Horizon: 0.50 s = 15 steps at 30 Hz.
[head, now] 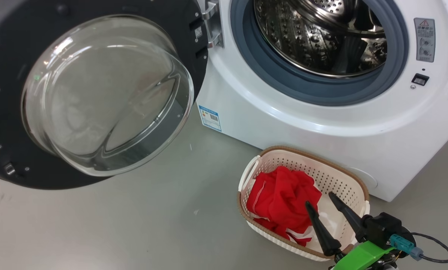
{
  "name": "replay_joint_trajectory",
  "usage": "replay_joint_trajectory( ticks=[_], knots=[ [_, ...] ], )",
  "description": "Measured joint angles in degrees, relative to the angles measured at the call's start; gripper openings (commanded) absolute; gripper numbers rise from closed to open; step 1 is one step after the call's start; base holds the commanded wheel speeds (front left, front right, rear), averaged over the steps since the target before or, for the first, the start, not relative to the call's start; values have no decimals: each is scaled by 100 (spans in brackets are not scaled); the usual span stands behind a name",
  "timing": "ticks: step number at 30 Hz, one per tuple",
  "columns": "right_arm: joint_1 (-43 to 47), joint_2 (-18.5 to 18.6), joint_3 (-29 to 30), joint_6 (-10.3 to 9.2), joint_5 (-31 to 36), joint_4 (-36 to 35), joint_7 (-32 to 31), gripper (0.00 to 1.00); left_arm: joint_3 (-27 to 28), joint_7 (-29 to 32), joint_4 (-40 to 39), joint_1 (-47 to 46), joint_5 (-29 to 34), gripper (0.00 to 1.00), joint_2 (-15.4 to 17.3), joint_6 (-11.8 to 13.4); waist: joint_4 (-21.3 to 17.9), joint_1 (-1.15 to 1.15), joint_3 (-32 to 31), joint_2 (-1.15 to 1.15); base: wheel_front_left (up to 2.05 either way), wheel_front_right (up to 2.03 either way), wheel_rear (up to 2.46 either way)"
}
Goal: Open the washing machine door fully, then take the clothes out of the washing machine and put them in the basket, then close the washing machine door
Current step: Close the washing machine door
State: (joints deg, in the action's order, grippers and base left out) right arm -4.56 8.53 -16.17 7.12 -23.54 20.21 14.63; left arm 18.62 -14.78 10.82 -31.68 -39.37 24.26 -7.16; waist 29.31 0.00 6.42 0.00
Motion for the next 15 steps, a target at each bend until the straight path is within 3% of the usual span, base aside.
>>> replay_joint_trajectory(
  ticks=[2, 5, 15],
  knots=[
    [1, -24, 56, 0, 43, -16, 0, 100, -168, 0, 725, -501, -450, 0, 400, -1, -2, 0, 87, 0, 0, 0, 0],
    [1, -30, 91, 0, 123, -35, 0, 100, -423, 149, 1551, -936, -1018, 0, 692, -1, 0, 0, 183, 0, 0, 0, 0],
    [-1, -31, 186, 0, 259, -79, 0, 100, -1113, 1405, 3661, -1885, -2446, 0, 1293, 0, 16, 0, 502, 0, 0, 0, 0]
  ],
)
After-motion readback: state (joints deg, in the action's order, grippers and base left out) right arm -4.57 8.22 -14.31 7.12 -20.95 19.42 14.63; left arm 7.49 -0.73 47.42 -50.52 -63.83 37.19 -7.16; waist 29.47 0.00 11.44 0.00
